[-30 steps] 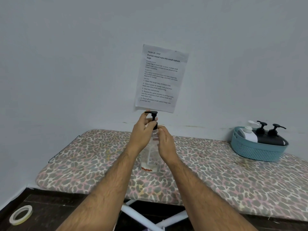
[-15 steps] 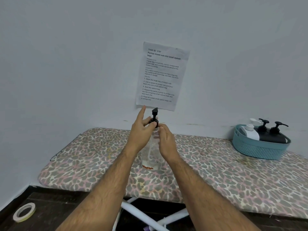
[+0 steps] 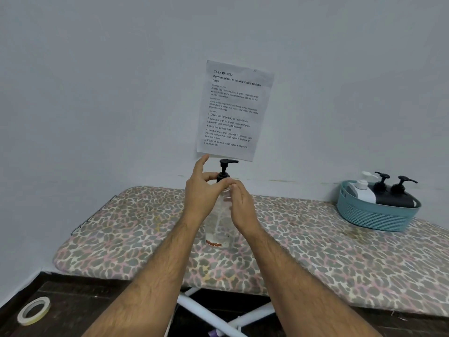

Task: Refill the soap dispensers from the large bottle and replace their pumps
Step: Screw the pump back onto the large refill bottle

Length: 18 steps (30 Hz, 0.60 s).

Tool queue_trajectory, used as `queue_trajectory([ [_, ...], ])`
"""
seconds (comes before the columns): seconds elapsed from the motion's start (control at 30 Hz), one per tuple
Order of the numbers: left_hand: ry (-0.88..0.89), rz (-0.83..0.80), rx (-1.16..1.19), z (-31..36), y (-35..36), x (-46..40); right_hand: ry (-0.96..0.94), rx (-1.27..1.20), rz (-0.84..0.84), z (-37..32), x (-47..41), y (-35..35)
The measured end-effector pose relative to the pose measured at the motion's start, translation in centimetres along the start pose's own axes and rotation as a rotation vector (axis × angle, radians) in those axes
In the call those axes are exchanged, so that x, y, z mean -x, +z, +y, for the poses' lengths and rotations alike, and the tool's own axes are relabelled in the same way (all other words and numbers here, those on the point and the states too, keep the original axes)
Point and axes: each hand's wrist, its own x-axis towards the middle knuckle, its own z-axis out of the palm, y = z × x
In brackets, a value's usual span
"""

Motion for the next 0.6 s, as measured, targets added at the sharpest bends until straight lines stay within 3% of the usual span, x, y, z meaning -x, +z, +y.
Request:
queue_trajectory([
  [0.2, -0.026, -0.184, 0.046, -0.04, -0.19, -0.1, -0.012, 0.011, 0.0, 0.07, 0.05, 0.23],
  [0.47, 0.032, -0.015, -0.016, 0.24, 0.16, -0.35, -0.001, 0.031, -0.012, -0.15, 0.13, 0.0],
  [0.6, 0.0, -0.085, 0.048, -0.44, -0.62, -0.59, 0.001, 0.016, -0.005, -0.31, 0.11, -0.04],
])
